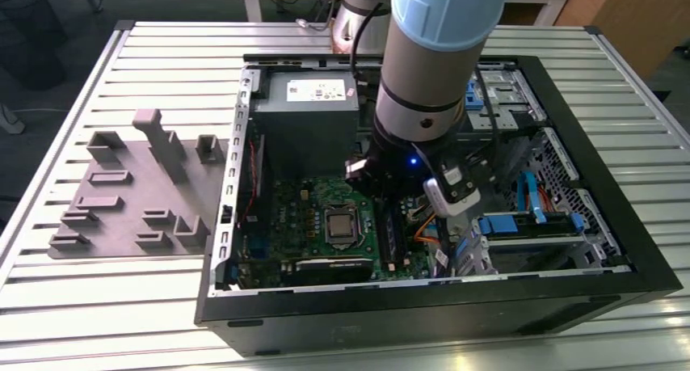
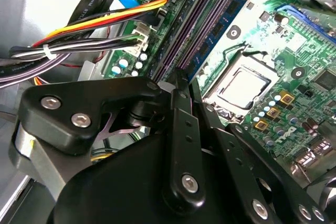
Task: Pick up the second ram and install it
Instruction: 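Insert the second ram into the second slot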
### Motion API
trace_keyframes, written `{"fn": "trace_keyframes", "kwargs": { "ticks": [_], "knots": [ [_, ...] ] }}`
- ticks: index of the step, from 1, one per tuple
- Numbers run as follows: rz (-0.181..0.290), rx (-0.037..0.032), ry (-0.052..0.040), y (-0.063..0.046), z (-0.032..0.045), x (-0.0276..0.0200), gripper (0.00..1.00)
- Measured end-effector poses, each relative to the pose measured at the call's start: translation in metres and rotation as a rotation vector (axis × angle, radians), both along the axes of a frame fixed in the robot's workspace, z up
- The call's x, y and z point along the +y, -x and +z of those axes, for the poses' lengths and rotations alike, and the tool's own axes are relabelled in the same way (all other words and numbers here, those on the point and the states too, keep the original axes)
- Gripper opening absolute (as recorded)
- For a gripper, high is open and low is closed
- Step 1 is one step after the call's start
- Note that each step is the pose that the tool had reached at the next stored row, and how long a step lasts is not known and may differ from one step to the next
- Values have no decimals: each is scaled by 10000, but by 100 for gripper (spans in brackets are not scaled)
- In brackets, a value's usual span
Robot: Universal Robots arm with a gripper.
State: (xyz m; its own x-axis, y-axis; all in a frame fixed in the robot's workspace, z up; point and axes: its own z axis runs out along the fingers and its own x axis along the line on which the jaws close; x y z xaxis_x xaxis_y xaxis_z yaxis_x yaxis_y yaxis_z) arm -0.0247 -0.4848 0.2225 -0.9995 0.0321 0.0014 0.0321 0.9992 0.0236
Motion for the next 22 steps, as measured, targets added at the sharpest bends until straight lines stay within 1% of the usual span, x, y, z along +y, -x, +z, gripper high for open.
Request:
{"fn": "trace_keyframes", "kwargs": {
  "ticks": [5,15,22],
  "knots": [
    [1,0,0,0,-34,-1,14],
    [-10,0,-1,18,-47,0,14],
    [-30,0,-3,21,-70,0,14]
  ]
}}
